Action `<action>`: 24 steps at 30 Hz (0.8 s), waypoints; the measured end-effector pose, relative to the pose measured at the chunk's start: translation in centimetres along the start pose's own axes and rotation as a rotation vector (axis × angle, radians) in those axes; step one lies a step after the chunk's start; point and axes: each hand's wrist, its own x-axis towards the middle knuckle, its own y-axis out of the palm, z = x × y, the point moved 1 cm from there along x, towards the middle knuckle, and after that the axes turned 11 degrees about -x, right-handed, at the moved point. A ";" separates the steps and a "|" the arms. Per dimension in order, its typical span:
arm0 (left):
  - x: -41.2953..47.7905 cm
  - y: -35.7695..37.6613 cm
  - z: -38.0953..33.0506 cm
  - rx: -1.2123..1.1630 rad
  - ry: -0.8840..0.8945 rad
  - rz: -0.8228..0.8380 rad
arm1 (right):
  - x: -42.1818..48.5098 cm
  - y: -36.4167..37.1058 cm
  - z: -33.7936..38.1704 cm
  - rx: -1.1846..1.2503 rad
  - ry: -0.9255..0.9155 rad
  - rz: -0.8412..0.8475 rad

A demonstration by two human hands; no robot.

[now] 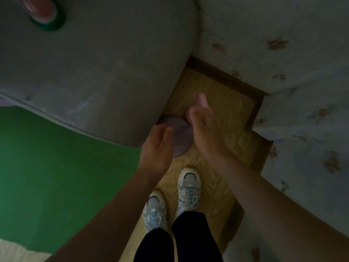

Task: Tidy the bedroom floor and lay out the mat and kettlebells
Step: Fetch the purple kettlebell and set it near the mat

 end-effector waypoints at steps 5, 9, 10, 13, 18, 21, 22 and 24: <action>1.1 -0.5 4.4 0.299 0.052 -0.018 | 1.7 2.7 -3.4 -0.211 0.120 0.041; 1.3 -0.2 6.9 0.512 0.108 0.054 | 3.7 4.8 -5.8 -0.393 0.216 0.109; 1.7 -0.1 7.2 0.533 0.137 0.045 | 4.3 4.9 -6.0 -0.397 0.238 0.099; 3.0 0.2 7.3 0.633 0.150 0.060 | 5.8 5.1 -6.4 -0.297 0.371 0.052; 3.6 0.3 7.8 0.653 0.129 0.078 | 6.6 5.9 -6.6 -0.160 0.467 -0.015; 3.6 0.2 7.7 0.644 0.142 0.073 | 6.9 5.8 -6.4 -0.024 0.556 0.015; 3.8 0.1 7.6 0.649 0.142 0.072 | 6.8 5.7 -6.3 0.036 0.580 0.029; 4.0 0.1 7.5 0.655 0.140 0.067 | 6.6 5.5 -6.5 0.130 0.594 0.050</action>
